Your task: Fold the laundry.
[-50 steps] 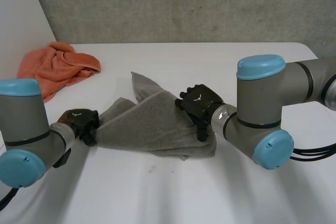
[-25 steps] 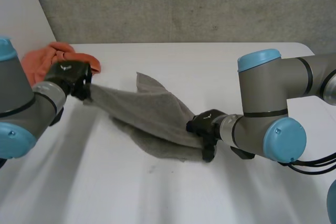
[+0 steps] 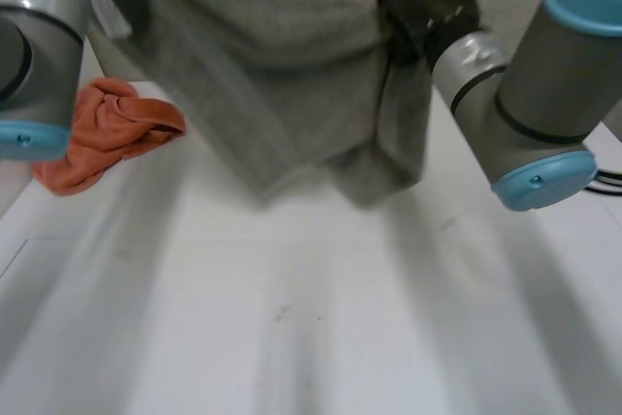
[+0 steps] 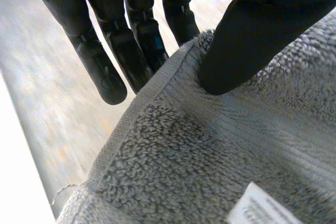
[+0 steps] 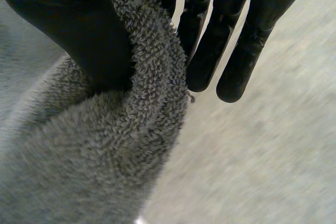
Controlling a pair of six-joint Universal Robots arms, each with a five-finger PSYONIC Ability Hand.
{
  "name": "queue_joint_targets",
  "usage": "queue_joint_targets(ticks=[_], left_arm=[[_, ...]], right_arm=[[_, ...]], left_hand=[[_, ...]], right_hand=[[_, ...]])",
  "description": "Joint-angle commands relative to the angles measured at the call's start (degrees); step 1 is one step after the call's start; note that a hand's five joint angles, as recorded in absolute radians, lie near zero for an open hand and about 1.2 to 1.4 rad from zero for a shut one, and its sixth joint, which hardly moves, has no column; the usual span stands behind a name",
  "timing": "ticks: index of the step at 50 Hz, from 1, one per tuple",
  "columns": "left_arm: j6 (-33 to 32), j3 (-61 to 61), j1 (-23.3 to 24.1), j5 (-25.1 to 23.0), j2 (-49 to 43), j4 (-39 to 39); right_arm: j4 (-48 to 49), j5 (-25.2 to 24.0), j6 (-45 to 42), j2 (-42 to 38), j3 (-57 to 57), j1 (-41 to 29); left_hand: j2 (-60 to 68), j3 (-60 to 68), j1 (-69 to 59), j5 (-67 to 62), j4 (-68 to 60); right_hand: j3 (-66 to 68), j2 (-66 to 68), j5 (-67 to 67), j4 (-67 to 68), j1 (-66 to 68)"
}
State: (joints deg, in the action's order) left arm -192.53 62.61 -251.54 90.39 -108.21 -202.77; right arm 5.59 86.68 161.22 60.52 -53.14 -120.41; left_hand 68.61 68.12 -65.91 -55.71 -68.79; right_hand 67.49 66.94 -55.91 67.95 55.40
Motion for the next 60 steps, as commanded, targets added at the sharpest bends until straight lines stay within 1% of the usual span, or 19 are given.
queue_joint_targets(ticks=[1, 3, 6, 7, 9, 10, 11, 12, 17, 18, 20, 21, 25, 32, 37, 44, 49, 53, 60], left_arm=[[-0.39, -0.82, 1.49, 1.11, 0.54, -5.45], [-0.48, 0.84, 2.19, 0.67, 0.54, -5.45], [-0.56, 4.09, 3.33, -0.12, 0.63, -5.62], [-0.56, 4.71, 3.68, -0.47, 0.63, -5.62], [-0.65, 6.73, 4.47, -1.87, 0.63, -5.53], [-0.74, 7.43, 4.83, -2.49, 0.63, -5.45], [-0.83, 7.96, 5.09, -3.02, 0.63, -5.45], [-1.09, 8.49, 5.35, -3.55, 0.63, -5.27], [-4.51, 11.04, 6.94, -4.87, 0.72, -5.09], [-4.95, 11.31, 7.03, -4.87, 0.81, -5.01], [-6.62, 12.1, 7.46, -4.87, 1.5, -4.48], [-7.15, 12.45, 7.55, -4.87, 2.03, -4.3], [-9.26, 14.21, 8.43, -4.87, 5.81, -3.16], [-9.79, 18.16, 9.05, -5.57, 14.33, 0.53], [-9.88, 22.02, 9.05, -8.11, 20.3, 2.29], [-9.79, 27.03, 9.4, -11.9, 27.42, 3.69], [-9.88, 28.97, 10.19, -12.87, 30.68, 4.75], [-9.88, 29.68, 11.95, -13.22, 32.53, 5.98], [-9.97, 31.61, 12.65, -13.75, 35.17, 7.47]], right_arm=[[-1.53, -0.99, -8.71, 9.95, -13.55, -0.79], [-7.57, -1.87, -14.67, 12.94, -19.34, -0.88], [-14.61, -2.31, -20.22, 14.62, -24.63, -0.88], [-20.21, -2.4, -23.81, 14.63, -27.6, -1.05], [-26.13, -2.57, -26.12, 14.63, -29.47, -1.49], [-28.5, -2.92, -26.91, 14.63, -30.09, -1.93], [-31.31, -3.62, -26.57, 14.54, -30.7, -2.46], [-31.17, -3.89, -25.78, 14.54, -30.53, -2.55], [-24.93, -5.04, -17.44, 14.63, -26.24, -1.5], [-23.44, -4.95, -14.38, 14.54, -23.96, 0.25], [-22.99, -5.03, -12.43, 14.54, -22.45, 2.45], [-23.16, -5.3, -10.76, 14.36, -20.71, 4.98], [-23.08, -6.61, -8.73, 10.07, -16.57, 8.35], [-23.95, -9.95, -7.76, -0.55, -6.03, 8.17], [-24.66, -12.68, -7.14, -7.78, 1.98, 8.09], [-24.05, -18.3, -2.32, -16.92, 12.08, 8.08], [-24.04, -23.83, 1.64, -24.9, 21.03, 6.86], [-24.04, -26.56, 2.35, -28.95, 25.44, 5.19], [-24.04, -28.06, 2.52, -33.27, 29.14, 3.87]], left_hand=[[11.39, 11.88, -14.09, -14.29, -11.21], [11.39, 11.88, -14.09, -14.29, -11.21], [11.39, 11.88, -14.09, -14.29, -11.21], [11.39, 11.88, -14.09, -14.29, -11.21], [11.39, 11.88, -14.09, -14.29, -11.21], [11.39, 11.88, -14.09, -14.29, -11.21], [11.39, 11.88, -14.09, -14.29, -11.21], [11.39, 11.88, -14.09, -14.29, -11.21], [11.39, 11.88, -14.09, -14.29, -11.21], [11.39, 11.88, -14.09, -14.29, -11.21], [11.39, 11.88, -14.09, -14.29, -11.21], [11.39, 11.88, -14.09, -14.29, -11.21], [11.39, 11.88, -14.09, -14.29, -11.21], [11.39, 11.88, -14.09, -14.29, -11.21], [11.39, 11.88, -14.09, -14.29, -11.21], [11.39, 11.88, -14.09, -14.29, -11.21], [11.39, 11.88, -14.09, -14.29, -11.21], [11.39, 11.88, -14.09, -14.29, -11.21], [11.39, 11.88, -14.09, -14.29, -11.21]], right_hand=[[12.51, 13.06, -14.09, 12.05, 24.6], [12.51, 13.06, -14.09, 12.05, 24.6], [12.51, 13.06, -14.09, 12.05, 24.6], [7.07, 7.63, -8.66, 6.61, 19.17], [-23.11, -22.56, 21.53, -23.57, -11.02], [-35.08, -34.53, 33.5, -35.54, -22.99], [-54.85, -54.3, 53.27, -55.31, -42.76], [-57.49, -56.94, 55.91, -57.95, -45.4], [-57.49, -56.94, 55.91, -57.95, -45.4], [-57.49, -56.94, 55.91, -57.95, -45.4], [-57.49, -56.94, 55.91, -57.95, -45.4], [-57.49, -56.94, 55.91, -57.95, -45.4], [-57.49, -56.94, 55.91, -57.95, -45.4], [-57.49, -56.94, 55.91, -57.95, -45.4], [-57.49, -56.94, 55.91, -57.95, -45.4], [-57.49, -56.94, 55.91, -57.95, -45.4], [-57.49, -56.94, 55.91, -57.95, -45.4], [-57.49, -56.94, 55.91, -57.95, -45.4], [-57.49, -56.94, 55.91, -57.95, -45.4]])
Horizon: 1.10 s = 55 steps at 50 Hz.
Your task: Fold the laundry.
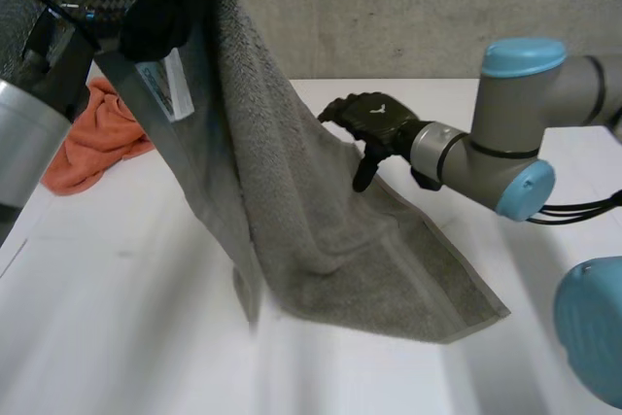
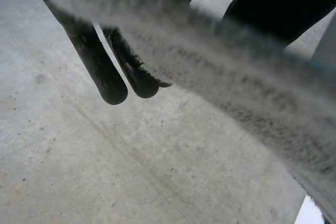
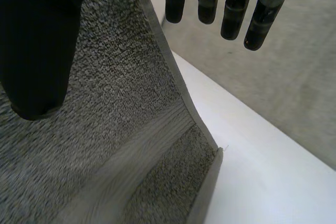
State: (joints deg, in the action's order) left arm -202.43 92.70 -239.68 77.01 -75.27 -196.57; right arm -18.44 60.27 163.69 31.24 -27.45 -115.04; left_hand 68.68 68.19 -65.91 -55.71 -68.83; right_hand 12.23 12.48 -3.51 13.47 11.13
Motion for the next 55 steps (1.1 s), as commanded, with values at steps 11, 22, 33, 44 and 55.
queue_joint_targets(ticks=[11, 22, 33, 44, 55], left_arm=[[-0.07, 2.84, 0.61, -2.57, 2.32, 1.19], [-4.11, 0.12, -0.18, -2.48, -2.51, 0.14], [-6.93, -9.55, -2.29, -0.99, -11.47, -0.3], [-7.19, -11.58, -2.99, 1.56, -19.47, -7.23], [-8.68, -7.98, -0.89, 2.26, -18.26, -7.86]], right_arm=[[-3.53, -11.39, 1.44, -10.85, 10.3, -2.21], [0.23, 0.76, 7.7, -7.96, 17.24, -1.15], [5.61, 23.85, 8.58, 8.63, 9.9, 2.97], [21.16, 23.58, 6.56, 32.46, -21.75, 7.72], [11.59, 14.18, -3.99, 36.18, -33.99, 8.69]], left_hand=[[11.32, 11.81, -14.09, -14.29, -11.17], [11.32, 11.81, -14.09, -14.29, -11.17], [11.32, 11.81, -14.09, -14.29, -11.17], [11.32, 11.81, -14.09, -14.29, -11.17], [11.32, 11.81, -14.09, -14.29, -11.17]], right_hand=[[58.16, 57.9, -56.88, 56.92, 59.26], [67.77, 67.52, -66.49, 66.53, 68.87], [67.77, 67.52, -66.49, 66.53, 68.87], [67.77, 67.52, -66.49, 66.53, 68.87], [-1.23, -1.48, 2.5, -2.47, -0.13]])
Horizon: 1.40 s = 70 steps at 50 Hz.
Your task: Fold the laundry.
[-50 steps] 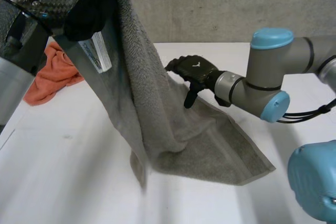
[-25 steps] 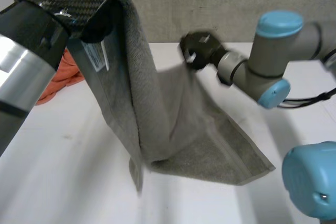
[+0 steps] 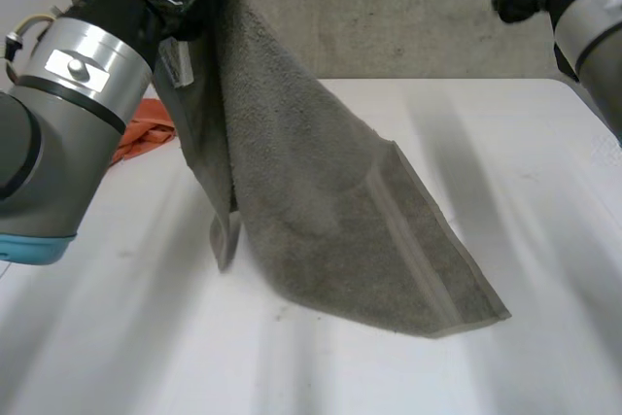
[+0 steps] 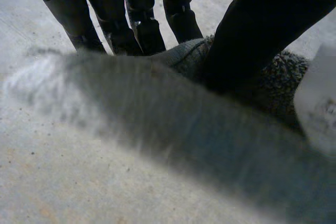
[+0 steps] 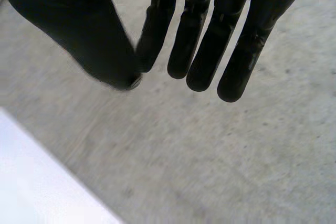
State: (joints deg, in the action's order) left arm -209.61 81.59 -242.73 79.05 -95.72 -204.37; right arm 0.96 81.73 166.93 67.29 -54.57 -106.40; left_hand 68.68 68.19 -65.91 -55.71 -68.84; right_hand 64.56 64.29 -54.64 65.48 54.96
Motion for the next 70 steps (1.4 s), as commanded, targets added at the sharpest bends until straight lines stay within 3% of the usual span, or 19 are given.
queue_joint_targets(ticks=[1, 7, 14, 22, 28, 32, 34, 36, 39, 45, 49, 56, 63, 70], left_arm=[[-2.11, 3.84, 2.87, 0.05, 4.73, 0.2], [-2.47, 6.74, 4.89, -0.57, 11.25, 2.14], [-2.64, 10.78, 8.94, -1.36, 17.67, 5.56], [-2.82, 14.65, 10.61, -1.36, 21.54, 6.97], [-5.36, 15.0, 10.61, -1.36, 21.89, 7.06], [-6.42, 14.92, 10.52, -1.36, 21.02, 6.97], [-6.42, 14.83, 10.26, -1.36, 20.75, 6.88], [-6.51, 14.65, 10.0, -1.36, 19.7, 6.62], [-6.51, 13.69, 8.86, -1.36, 17.6, 6.45], [-6.51, 8.69, 3.15, -1.27, 10.83, 4.95], [-6.33, 0.87, 0.77, -0.22, 4.5, 1.79], [-6.51, -14.78, -1.69, 5.67, -4.55, -4.0], [-6.51, -15.41, -1.78, 5.85, -7.81, -13.5], [-6.42, -5.59, -0.03, 5.59, -7.99, -14.39]], right_arm=[[-8.34, -7.98, -8.1, -0.75, -6.78, 0.06], [-9.66, -13.95, -15.82, -8.65, -1.26, -0.03], [-17.28, -24.05, -17.6, -20.94, 12.43, -2.74], [-25.91, -26.53, -16.46, -34.66, 28.01, -7.4], [-31.01, -30.75, -16.19, -40.56, 29.69, -9.08], [-31.81, -33.92, -15.84, -42.85, 31.45, -9.09], [-31.72, -34.36, -15.4, -43.64, 34.17, -9.08], [-31.63, -33.75, -14.62, -44.0, 36.36, -9.0], [-30.15, -28.58, -12.16, -44.17, 42.77, -8.91], [-17.69, -9.34, -3.56, -39.89, 52.8, -8.21], [-8.29, -0.03, -0.2, -33.39, 51.41, -6.55], [-0.26, 7.99, -0.46, -21.79, 41.94, -4.34], [0.09, 7.57, -0.46, -12.55, 25.59, -1.18], [-0.61, -2.7, -2.92, -3.75, 5.9, 0.14]], left_hand=[[11.32, 11.81, -14.09, -14.29, -11.16], [11.32, 11.81, -14.09, -14.29, -11.16], [11.32, 11.81, -14.09, -14.29, -11.16], [11.32, 11.81, -14.09, -14.29, -11.16], [11.32, 11.81, -14.09, -14.29, -11.16], [11.32, 11.81, -14.09, -14.29, -11.16], [11.32, 11.81, -14.09, -14.29, -11.16], [11.32, 11.81, -14.09, -14.29, -11.16], [11.32, 11.81, -14.09, -14.29, -11.16], [11.32, 11.81, -14.09, -14.29, -11.16], [11.32, 11.81, -14.09, -14.29, -11.16], [11.32, 11.81, -14.09, -14.29, -11.16], [11.32, 11.81, -14.09, -14.29, -11.16], [11.32, 11.81, -14.09, -14.29, -11.16]], right_hand=[[-54.56, -54.29, 54.64, -55.48, -44.96], [-54.56, -54.29, 54.64, -55.48, -44.96], [-54.56, -54.29, 54.64, -55.48, -44.96], [-54.56, -54.29, 54.64, -55.48, -44.96], [-54.56, -54.29, 54.64, -55.48, -44.96], [9.44, 9.71, -9.36, 8.52, 19.04], [15.43, 15.71, -15.36, 14.52, 25.04], [15.44, 15.71, -15.36, 14.52, 25.04], [15.44, 15.71, -15.36, 14.52, 25.04], [15.44, 15.71, -15.36, 14.52, 25.04], [15.44, 15.71, -15.36, 14.52, 25.04], [15.44, 15.71, -15.36, 14.52, 25.04], [15.44, 15.71, -15.36, 14.52, 25.04], [15.44, 15.71, -15.36, 14.52, 25.04]])
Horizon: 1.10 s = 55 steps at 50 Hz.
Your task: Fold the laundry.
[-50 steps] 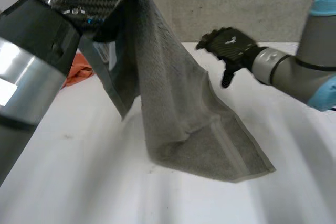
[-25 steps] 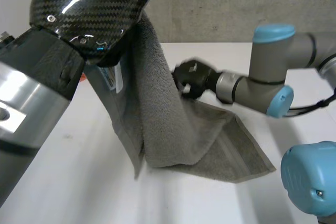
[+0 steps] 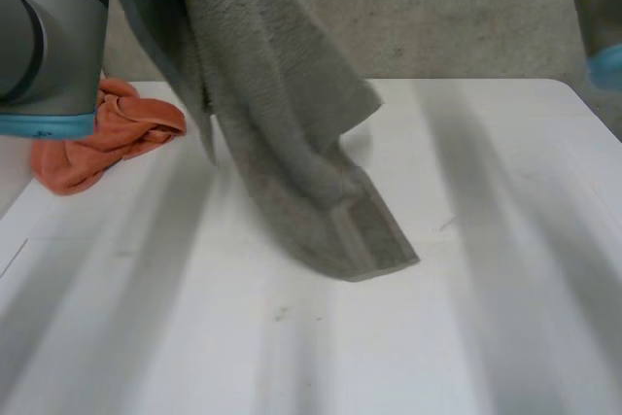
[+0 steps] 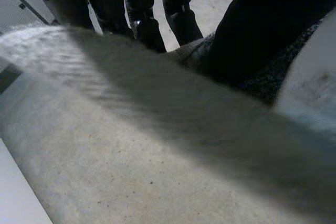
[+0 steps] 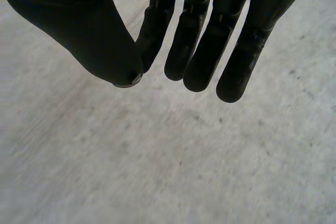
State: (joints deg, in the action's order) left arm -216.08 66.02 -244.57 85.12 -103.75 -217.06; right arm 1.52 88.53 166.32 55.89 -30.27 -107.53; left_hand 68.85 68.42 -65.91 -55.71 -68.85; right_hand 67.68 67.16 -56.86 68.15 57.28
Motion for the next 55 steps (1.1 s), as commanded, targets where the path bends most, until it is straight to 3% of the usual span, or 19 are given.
queue_joint_targets(ticks=[1, 5, 6, 13, 19, 30, 41, 43, 44, 45, 46, 48, 49, 53, 55], left_arm=[[0.05, 11.31, 2.17, -0.57, 0.21, -1.87], [0.05, 16.5, 4.02, -1.18, 2.84, -1.7], [0.05, 17.38, 4.37, -1.44, 3.98, -1.61], [-0.04, 25.81, 7.7, -6.36, 14.87, 0.23], [0.05, 30.22, 7.97, -7.07, 21.12, 2.69], [-0.04, 33.39, 10.61, -7.07, 25.35, 7.0], [-0.04, 34.18, 13.25, -6.98, 28.16, 9.46], [-0.04, 34.09, 13.25, -6.98, 28.16, 9.72], [-0.04, 34.0, 13.25, -6.89, 27.82, 9.73], [-0.04, 33.92, 13.16, -6.89, 27.73, 9.73], [-0.13, 33.83, 13.16, -6.81, 27.55, 9.73], [-0.13, 33.48, 12.72, -6.72, 27.02, 9.73], [-0.21, 33.3, 12.55, -6.63, 26.67, 9.64], [-2.32, 31.29, 10.0, -6.54, 22.11, 9.11], [-4.59, 28.22, 7.11, -6.54, 18.26, 8.85]], right_arm=[[-1.43, -10.73, -2.75, 7.74, -20.42, 1.18], [-2.74, -15.14, -4.94, 7.57, -27.12, 0.83], [-3.53, -16.53, -5.56, 7.22, -28.08, 0.74], [-10.12, -21.55, -6.36, 1.6, -23.88, 0.57], [-18.2, -27.18, -5.92, -4.55, -16.5, -0.92], [-22.87, -30.87, -5.83, -16.15, -4.19, -6.99], [-23.84, -39.4, -5.74, -26.87, 3.89, -14.02], [-24.19, -39.05, -5.57, -28.72, 5.56, -15.08], [-24.02, -38.09, -5.39, -30.3, 7.57, -15.51], [-23.93, -37.04, -5.3, -31.18, 9.16, -15.52], [-23.67, -33.2, -4.87, -32.76, 13.18, -15.52], [-22.88, -25.82, -4.42, -34.52, 18.29, -15.52], [-21.39, -16.64, -3.99, -36.01, 24.14, -15.52], [-17.79, -3.23, -4.51, -36.12, 30.08, -13.42], [-15.5, -2.31, -4.51, -34.98, 30.62, -12.36]], left_hand=[[11.15, 11.58, -14.09, -14.29, -11.15], [11.15, 11.58, -14.09, -14.29, -11.15], [11.15, 11.58, -14.09, -14.29, -11.15], [11.15, 11.58, -14.09, -14.29, -11.15], [11.15, 11.58, -14.09, -14.29, -11.15], [11.15, 11.58, -14.09, -14.29, -11.15], [11.15, 11.58, -14.09, -14.29, -11.15], [11.15, 11.58, -14.09, -14.29, -11.15], [11.15, 11.58, -14.09, -14.29, -11.15], [11.15, 11.58, -14.09, -14.29, -11.15], [11.15, 11.58, -14.09, -14.29, -11.15], [11.15, 11.58, -14.09, -14.29, -11.15], [11.15, 11.58, -14.09, -14.29, -11.15], [11.15, 11.58, -14.09, -14.29, -11.15], [11.15, 11.58, -14.09, -14.29, -11.15]], right_hand=[[12.32, 12.84, -13.14, 11.85, 22.72], [-37.29, -36.77, 36.47, -37.76, -26.89], [-56.56, -56.04, 55.74, -57.03, -46.16], [-57.68, -57.16, 56.86, -58.15, -47.28], [-57.68, -57.16, 56.86, -58.15, -47.28], [-57.68, -57.16, 56.86, -58.15, -47.28], [-57.68, -57.16, 56.86, -58.15, -47.28], [-57.68, -57.16, 56.86, -58.15, -47.28], [-34.29, -33.77, 33.47, -34.76, -23.89], [-19.06, -18.54, 18.24, -19.53, -8.66], [9.4, 9.92, -10.22, 8.93, 19.8], [12.32, 12.84, -13.14, 11.85, 22.72], [12.32, 12.84, -13.14, 11.85, 22.72], [12.32, 12.84, -13.14, 11.85, 22.72], [12.32, 12.84, -13.14, 11.85, 22.72]])
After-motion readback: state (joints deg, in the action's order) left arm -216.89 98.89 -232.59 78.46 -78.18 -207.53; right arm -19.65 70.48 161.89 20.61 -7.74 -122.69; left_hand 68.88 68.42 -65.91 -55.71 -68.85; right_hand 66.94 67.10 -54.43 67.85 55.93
